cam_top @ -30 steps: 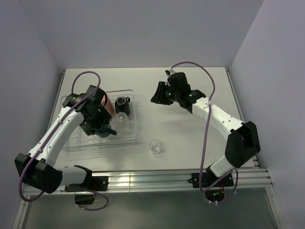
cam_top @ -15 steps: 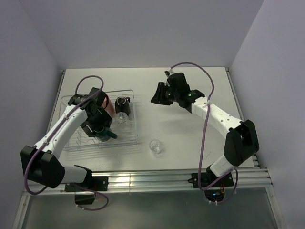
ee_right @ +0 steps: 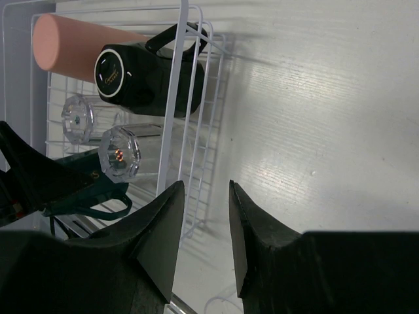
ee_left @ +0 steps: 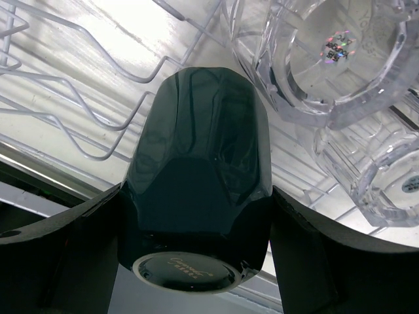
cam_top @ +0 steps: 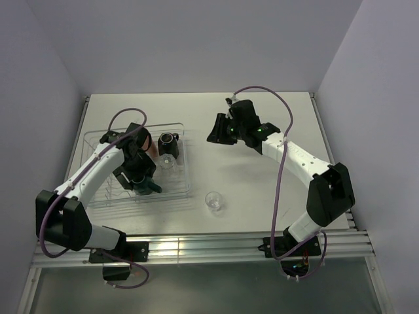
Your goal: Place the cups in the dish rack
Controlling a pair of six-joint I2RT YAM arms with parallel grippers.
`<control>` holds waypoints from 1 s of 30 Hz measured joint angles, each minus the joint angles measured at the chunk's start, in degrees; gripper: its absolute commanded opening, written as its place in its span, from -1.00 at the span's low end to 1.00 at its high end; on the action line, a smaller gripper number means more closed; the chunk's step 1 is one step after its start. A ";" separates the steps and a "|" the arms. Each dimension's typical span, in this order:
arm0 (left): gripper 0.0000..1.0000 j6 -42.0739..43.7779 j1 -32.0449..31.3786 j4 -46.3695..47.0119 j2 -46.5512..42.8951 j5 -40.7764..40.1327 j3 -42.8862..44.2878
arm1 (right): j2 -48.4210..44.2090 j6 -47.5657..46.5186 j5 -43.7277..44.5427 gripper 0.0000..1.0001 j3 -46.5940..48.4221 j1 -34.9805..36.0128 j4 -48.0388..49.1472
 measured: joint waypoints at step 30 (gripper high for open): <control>0.81 1.11 0.57 3.67 0.81 0.98 -3.06 | 1.38 -0.15 -0.52 -0.14 0.00 0.00 -0.02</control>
